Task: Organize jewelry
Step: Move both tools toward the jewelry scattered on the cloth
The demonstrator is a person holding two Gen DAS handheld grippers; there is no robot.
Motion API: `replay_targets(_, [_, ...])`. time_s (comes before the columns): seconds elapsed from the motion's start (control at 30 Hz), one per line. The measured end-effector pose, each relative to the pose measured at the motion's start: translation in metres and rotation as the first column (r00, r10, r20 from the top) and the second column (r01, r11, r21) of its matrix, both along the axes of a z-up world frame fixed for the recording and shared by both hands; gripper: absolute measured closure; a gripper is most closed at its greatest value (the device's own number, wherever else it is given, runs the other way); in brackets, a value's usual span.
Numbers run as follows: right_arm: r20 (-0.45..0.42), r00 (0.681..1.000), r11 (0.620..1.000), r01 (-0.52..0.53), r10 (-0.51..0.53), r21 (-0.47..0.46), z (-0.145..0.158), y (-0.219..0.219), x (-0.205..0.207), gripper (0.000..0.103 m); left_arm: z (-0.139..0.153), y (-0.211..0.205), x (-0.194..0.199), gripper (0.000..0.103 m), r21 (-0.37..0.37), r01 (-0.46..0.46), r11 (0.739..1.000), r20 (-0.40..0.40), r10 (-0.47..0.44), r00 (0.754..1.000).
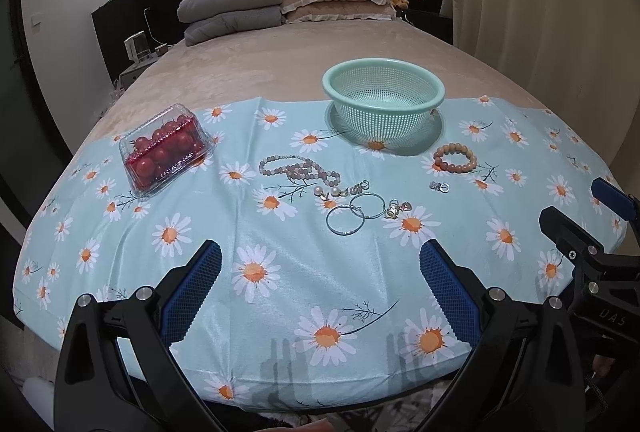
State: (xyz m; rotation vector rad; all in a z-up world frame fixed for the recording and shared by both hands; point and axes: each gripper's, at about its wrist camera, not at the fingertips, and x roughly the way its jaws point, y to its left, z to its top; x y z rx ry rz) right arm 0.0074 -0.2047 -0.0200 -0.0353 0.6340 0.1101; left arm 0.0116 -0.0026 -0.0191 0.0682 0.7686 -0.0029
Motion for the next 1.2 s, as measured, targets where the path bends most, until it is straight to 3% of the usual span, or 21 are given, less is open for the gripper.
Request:
replay_targets(0.6, [-0.075, 0.997, 1.0, -0.012, 0.01, -0.021, -0.021, 0.003, 0.019, 0.008, -0.023, -0.002, 0.02, 0.006, 0.016, 0.013, 1.0, -0.088, -0.011, 0.996])
replay_targets(1.2, [-0.181, 0.983, 1.0, 0.019, -0.022, -0.019, -0.06, -0.007, 0.074, 0.008, -0.067, -0.001, 0.072, 0.006, -0.001, 0.022, 1.0, -0.216, -0.022, 0.976])
